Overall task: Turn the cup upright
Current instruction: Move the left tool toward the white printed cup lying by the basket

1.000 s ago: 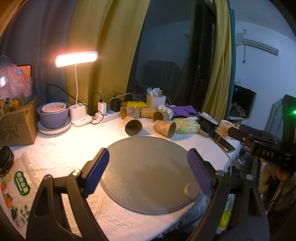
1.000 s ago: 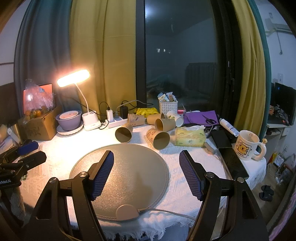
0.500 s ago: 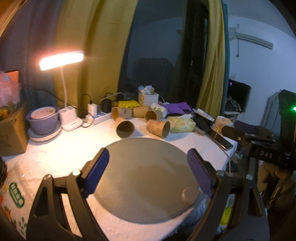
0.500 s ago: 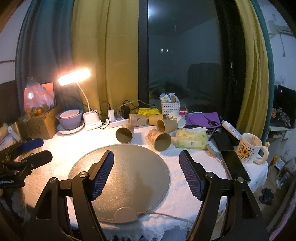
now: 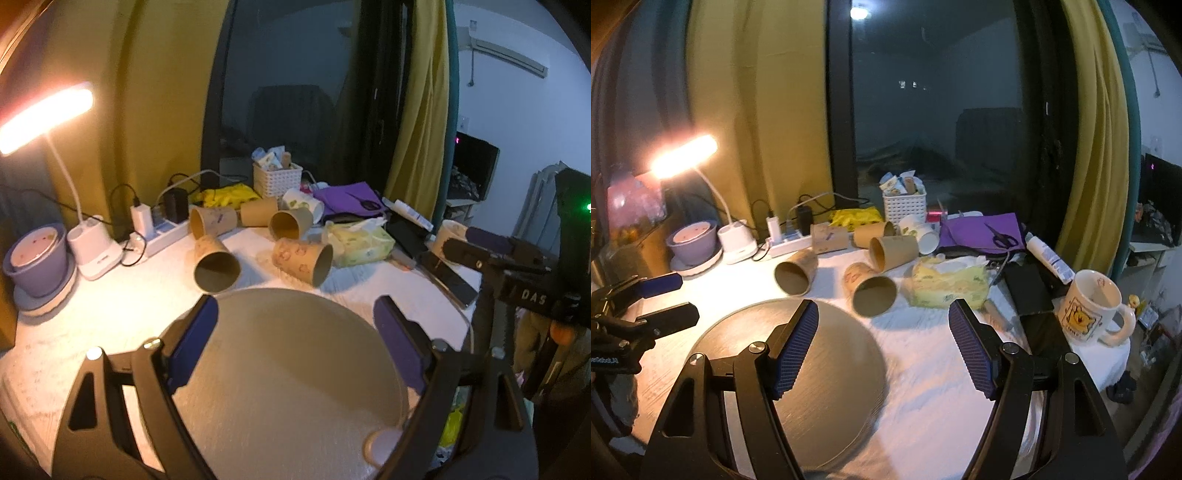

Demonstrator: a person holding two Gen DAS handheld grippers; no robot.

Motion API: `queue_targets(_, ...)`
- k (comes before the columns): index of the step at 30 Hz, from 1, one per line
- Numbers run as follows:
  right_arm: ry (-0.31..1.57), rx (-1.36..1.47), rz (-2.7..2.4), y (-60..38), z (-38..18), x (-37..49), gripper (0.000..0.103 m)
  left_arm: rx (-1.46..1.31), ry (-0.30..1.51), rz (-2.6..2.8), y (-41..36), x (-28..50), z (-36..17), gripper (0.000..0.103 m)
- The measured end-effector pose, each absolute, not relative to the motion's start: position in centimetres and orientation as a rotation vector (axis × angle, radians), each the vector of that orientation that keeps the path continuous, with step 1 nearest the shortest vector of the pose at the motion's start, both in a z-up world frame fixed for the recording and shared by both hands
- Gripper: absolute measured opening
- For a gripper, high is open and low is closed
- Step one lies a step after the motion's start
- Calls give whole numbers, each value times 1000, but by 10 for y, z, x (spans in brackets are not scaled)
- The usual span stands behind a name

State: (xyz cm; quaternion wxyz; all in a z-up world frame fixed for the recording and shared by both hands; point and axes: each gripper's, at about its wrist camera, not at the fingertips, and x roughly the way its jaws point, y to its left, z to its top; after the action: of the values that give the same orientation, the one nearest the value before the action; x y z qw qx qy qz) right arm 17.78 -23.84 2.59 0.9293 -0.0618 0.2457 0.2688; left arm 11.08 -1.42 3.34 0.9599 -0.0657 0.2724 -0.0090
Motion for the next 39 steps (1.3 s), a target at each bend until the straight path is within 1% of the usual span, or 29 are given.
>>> queue_targets(14,537,-103,543,-249,18,266,76,-128,645,-90,-27,216,29,87)
queue_targets(21,563,-106,532,-247,13,315,76,-111,655,-98,-28,273,28,87)
queue_targets(39,611,-91,480,-228,9,439,76,-226,799,-121,-13,418,4,87)
